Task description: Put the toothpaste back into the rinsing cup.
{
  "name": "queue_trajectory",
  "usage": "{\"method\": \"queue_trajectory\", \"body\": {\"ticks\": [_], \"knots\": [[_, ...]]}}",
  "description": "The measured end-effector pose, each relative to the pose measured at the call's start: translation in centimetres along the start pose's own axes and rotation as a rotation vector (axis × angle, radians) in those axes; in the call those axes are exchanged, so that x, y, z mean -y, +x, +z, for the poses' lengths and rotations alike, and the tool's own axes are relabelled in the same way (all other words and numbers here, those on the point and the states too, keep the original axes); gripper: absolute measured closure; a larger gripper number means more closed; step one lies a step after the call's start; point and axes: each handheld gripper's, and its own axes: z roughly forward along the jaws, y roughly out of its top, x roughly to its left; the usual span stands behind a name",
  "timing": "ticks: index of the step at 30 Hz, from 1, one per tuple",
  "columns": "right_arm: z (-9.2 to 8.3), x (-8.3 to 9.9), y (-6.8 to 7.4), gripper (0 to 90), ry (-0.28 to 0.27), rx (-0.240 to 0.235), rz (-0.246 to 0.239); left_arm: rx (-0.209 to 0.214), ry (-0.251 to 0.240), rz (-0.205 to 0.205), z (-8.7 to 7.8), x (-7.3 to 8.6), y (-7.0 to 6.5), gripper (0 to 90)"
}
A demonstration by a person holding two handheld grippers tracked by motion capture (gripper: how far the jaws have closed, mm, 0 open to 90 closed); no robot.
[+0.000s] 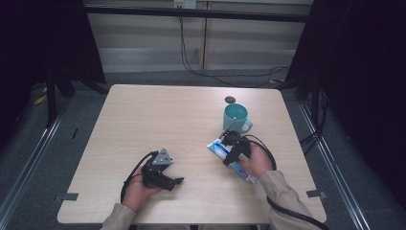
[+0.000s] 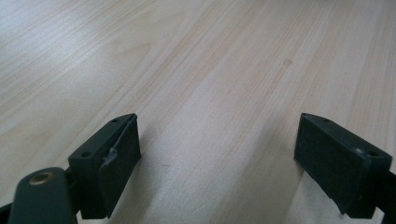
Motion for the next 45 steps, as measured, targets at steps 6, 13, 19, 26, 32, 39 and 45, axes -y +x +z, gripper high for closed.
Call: {"method": "queue_trajectory", "body": {"ticks": [6, 13, 19, 26, 32, 39, 45], "knots": [[0.0, -0.5, 0.2, 50.1, 0.038, 0.002, 0.002, 0.000, 0.000, 0.000, 0.0, 0.0, 0.0, 14.0], [-0.4, -0.7, 0.4, 65.9, 0.062, -0.001, 0.046, 0.000, 0.000, 0.000, 0.0, 0.0, 0.0, 14.0], [-1.0, -0.1, 0.1, 73.5, 0.016, -0.023, 0.033, 0.000, 0.000, 0.000, 0.0, 0.0, 0.0, 14.0], [-1.4, 0.4, 0.3, 74.3, -0.037, -0.035, 0.024, 0.000, 0.000, 0.000, 0.0, 0.0, 0.0, 14.0], [-2.5, 0.5, 0.4, 74.3, -0.089, -0.032, 0.012, 0.000, 0.000, -0.001, 0.0, 0.0, 0.0, 14.0], [-4.0, 0.8, 0.3, 74.1, -0.157, -0.042, 0.033, 0.000, -0.001, -0.001, 0.0, 0.0, 0.0, 14.0], [-4.7, 1.0, -0.1, 74.1, -0.228, -0.042, 0.055, 0.001, -0.001, -0.001, 0.0, 0.0, 0.0, 14.0]]}}
